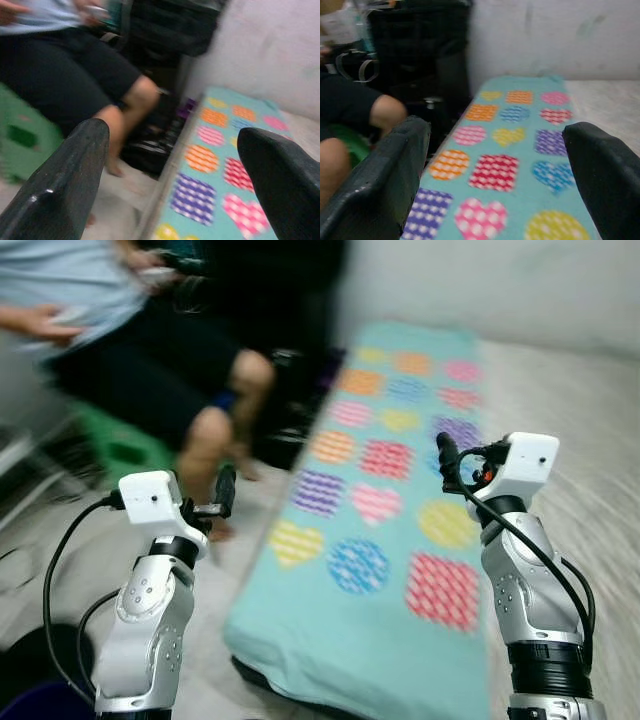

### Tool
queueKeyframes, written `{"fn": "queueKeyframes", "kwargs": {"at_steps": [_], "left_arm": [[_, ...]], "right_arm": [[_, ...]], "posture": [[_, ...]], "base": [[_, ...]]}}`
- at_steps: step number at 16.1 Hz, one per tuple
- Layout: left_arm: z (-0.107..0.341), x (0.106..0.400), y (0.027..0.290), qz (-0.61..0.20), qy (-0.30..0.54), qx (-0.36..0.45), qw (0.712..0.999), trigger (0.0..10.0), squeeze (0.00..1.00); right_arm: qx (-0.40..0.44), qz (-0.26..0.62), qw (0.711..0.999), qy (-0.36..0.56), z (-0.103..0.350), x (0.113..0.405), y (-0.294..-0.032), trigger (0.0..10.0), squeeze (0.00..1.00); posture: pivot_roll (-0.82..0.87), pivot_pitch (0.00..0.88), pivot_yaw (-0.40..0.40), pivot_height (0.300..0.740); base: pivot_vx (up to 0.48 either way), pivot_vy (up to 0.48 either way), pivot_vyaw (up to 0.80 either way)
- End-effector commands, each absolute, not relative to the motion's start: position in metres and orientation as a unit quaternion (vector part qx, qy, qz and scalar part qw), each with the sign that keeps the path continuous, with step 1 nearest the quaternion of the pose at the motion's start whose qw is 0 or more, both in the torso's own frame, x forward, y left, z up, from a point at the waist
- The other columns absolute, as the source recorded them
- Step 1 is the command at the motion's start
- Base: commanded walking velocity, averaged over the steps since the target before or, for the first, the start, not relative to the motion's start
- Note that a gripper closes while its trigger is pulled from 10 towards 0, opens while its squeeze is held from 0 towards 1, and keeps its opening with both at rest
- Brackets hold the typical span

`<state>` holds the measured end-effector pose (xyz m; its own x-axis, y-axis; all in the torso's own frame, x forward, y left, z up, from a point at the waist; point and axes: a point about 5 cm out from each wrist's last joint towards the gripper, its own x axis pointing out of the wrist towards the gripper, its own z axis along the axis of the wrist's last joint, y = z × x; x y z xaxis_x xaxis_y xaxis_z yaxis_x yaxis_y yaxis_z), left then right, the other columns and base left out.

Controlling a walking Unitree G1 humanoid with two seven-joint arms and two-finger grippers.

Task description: Clean up the room

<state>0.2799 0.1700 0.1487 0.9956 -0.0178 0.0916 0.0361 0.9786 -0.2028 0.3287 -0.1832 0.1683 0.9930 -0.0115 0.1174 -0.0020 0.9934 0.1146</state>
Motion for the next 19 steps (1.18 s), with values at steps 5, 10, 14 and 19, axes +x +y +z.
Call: {"fn": "queueKeyframes", "kwargs": {"at_steps": [5,10,14,19], "left_arm": [[0.146,0.288,0.177,0.005,-0.039,-0.093,0.995,10.0,0.0],[0.144,0.292,0.175,0.009,-0.038,-0.094,0.995,10.0,0.0],[0.141,0.293,0.173,0.013,-0.034,-0.099,0.994,10.0,0.0],[0.14,0.293,0.173,0.015,-0.035,-0.104,0.994,10.0,0.0]], "right_arm": [[0.066,-0.009,0.996,-0.063,0.167,0.334,-0.18,10.0,0.0],[0.049,-0.026,0.997,-0.061,0.163,0.335,-0.186,10.0,0.0],[0.045,-0.026,0.997,-0.053,0.162,0.337,-0.187,10.0,0.0],[0.039,-0.03,0.997,-0.055,0.162,0.337,-0.191,10.0,0.0]], "posture": [[-0.05,0.0,0.043,0.74],[-0.06,0.0,0.037,0.74],[-0.06,0.0,0.027,0.74],[-0.06,0.0,0.019,0.74]], "base": [[0.0,0.0,0.0],[0.0,0.0,0.0],[0.0,0.0,-0.2],[0.0,0.0,-0.8]]}}
